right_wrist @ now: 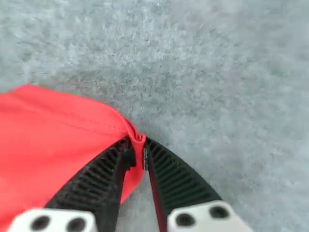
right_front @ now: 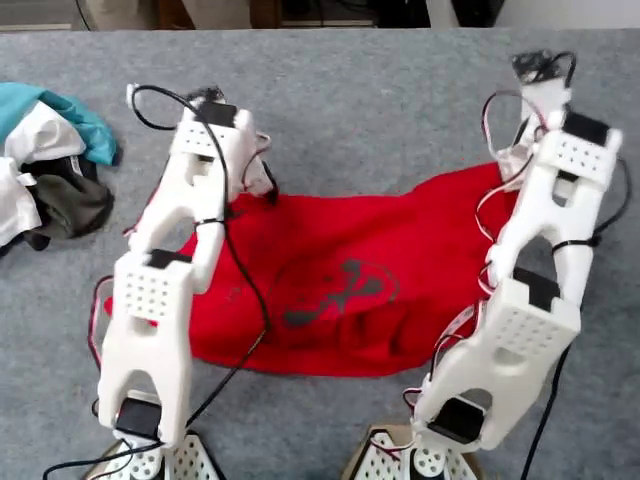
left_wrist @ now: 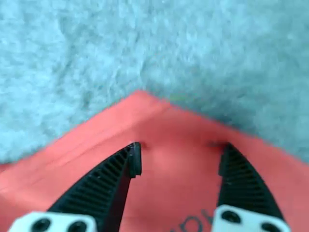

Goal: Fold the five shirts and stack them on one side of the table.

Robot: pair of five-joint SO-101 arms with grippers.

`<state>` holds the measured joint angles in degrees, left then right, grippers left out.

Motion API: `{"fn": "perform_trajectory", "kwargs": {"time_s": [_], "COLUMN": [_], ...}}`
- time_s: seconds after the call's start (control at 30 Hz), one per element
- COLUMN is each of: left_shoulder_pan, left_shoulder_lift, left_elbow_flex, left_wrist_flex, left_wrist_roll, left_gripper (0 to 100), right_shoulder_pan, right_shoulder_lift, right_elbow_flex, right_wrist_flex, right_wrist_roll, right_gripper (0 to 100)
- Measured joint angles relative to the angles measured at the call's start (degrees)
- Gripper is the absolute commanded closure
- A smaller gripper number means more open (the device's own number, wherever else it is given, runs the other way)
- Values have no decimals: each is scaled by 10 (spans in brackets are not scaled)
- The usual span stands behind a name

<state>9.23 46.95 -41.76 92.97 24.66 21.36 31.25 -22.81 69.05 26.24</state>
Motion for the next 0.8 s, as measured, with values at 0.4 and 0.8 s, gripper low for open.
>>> {"fn": "perform_trajectory", "kwargs": {"time_s": [0.4, 0.8], "left_shoulder_pan": [80, 98], "left_shoulder_lift": [-71, -294], "left_elbow_flex": [100, 552], "left_wrist_flex": [69, -151], "left_wrist_roll": [-102, -218], "left_gripper": [982, 972], "right_shoulder_pan": [0, -2], "right_shoulder_lift": [8, 8], "right_elbow_flex": [14, 23], "right_wrist_flex": [-35, -41], "right_wrist_roll": [7, 33], "right_gripper": [984, 984]}}
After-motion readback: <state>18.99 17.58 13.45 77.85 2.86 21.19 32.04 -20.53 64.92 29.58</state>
